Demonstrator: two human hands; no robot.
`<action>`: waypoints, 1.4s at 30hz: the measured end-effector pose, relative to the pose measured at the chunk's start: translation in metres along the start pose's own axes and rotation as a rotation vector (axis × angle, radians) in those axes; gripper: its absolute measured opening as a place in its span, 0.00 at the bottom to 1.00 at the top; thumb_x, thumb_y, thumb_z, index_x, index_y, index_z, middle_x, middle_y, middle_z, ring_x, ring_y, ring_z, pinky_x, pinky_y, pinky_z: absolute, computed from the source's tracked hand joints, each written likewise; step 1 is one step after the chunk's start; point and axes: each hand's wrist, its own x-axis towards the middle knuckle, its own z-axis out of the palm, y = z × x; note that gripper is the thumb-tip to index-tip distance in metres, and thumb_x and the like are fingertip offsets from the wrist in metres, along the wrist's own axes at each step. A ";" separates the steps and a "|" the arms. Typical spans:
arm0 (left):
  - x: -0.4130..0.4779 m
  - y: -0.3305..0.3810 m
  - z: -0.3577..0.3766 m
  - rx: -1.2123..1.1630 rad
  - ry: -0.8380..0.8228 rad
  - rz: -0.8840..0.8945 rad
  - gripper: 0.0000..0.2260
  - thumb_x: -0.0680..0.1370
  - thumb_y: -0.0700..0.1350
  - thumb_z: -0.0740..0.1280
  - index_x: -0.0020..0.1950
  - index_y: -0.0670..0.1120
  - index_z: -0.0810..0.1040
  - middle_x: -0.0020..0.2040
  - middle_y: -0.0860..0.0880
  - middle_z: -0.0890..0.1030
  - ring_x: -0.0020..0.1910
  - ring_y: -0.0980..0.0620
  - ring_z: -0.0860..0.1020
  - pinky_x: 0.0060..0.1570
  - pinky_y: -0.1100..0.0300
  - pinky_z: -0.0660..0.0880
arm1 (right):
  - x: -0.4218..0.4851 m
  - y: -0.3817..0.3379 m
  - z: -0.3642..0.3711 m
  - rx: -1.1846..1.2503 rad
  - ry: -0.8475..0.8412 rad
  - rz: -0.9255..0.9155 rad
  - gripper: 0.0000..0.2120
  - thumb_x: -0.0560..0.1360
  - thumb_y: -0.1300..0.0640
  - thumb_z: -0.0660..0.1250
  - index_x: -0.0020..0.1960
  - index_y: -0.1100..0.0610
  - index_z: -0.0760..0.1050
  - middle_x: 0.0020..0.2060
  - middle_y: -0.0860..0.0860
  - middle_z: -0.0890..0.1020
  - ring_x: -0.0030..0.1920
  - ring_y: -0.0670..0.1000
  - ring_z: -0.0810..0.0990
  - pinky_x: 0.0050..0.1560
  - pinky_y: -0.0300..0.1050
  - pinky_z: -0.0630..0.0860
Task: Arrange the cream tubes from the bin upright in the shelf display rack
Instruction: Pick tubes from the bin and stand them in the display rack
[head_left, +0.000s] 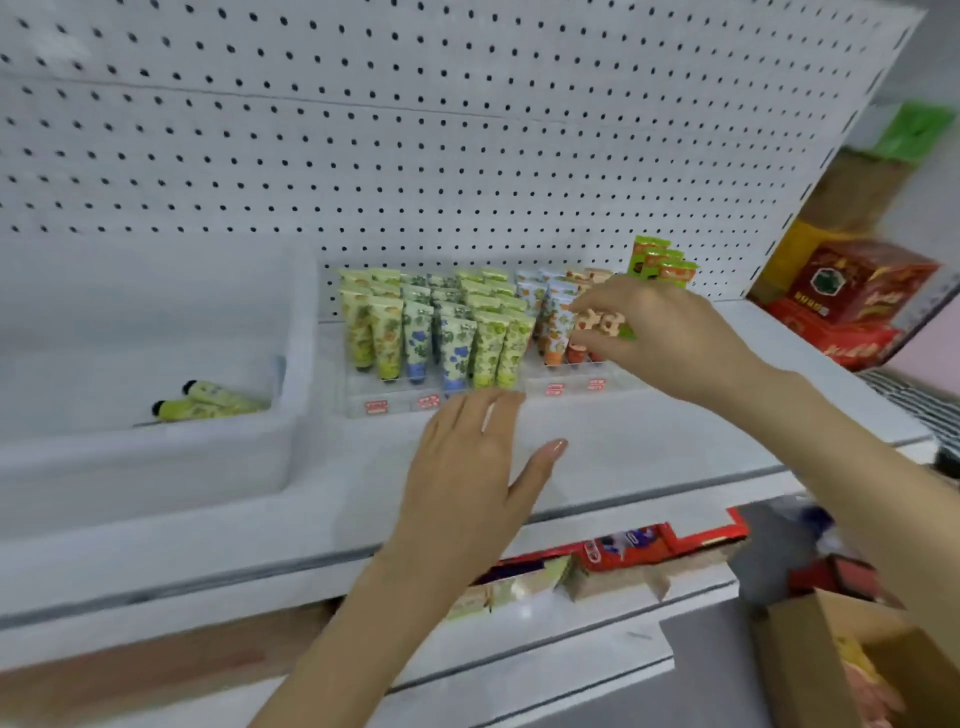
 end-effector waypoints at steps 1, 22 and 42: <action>-0.010 -0.002 -0.015 0.012 0.028 -0.006 0.27 0.79 0.63 0.49 0.66 0.47 0.72 0.61 0.50 0.75 0.61 0.50 0.71 0.62 0.59 0.65 | -0.002 -0.015 -0.005 0.017 0.017 -0.022 0.15 0.76 0.46 0.66 0.59 0.50 0.77 0.57 0.48 0.79 0.56 0.54 0.78 0.49 0.48 0.74; -0.147 -0.160 -0.255 0.288 0.284 -0.356 0.28 0.77 0.63 0.52 0.67 0.46 0.72 0.63 0.47 0.74 0.63 0.47 0.69 0.61 0.52 0.66 | 0.028 -0.283 0.009 0.385 -0.078 -0.284 0.13 0.76 0.44 0.64 0.56 0.49 0.77 0.52 0.47 0.80 0.51 0.46 0.78 0.52 0.52 0.76; -0.088 -0.395 -0.319 -0.033 0.096 -0.570 0.21 0.78 0.56 0.58 0.69 0.51 0.68 0.65 0.58 0.67 0.56 0.70 0.61 0.50 0.83 0.56 | 0.250 -0.460 0.178 0.373 -0.663 -0.500 0.24 0.74 0.48 0.69 0.67 0.55 0.70 0.64 0.53 0.73 0.61 0.53 0.73 0.59 0.48 0.72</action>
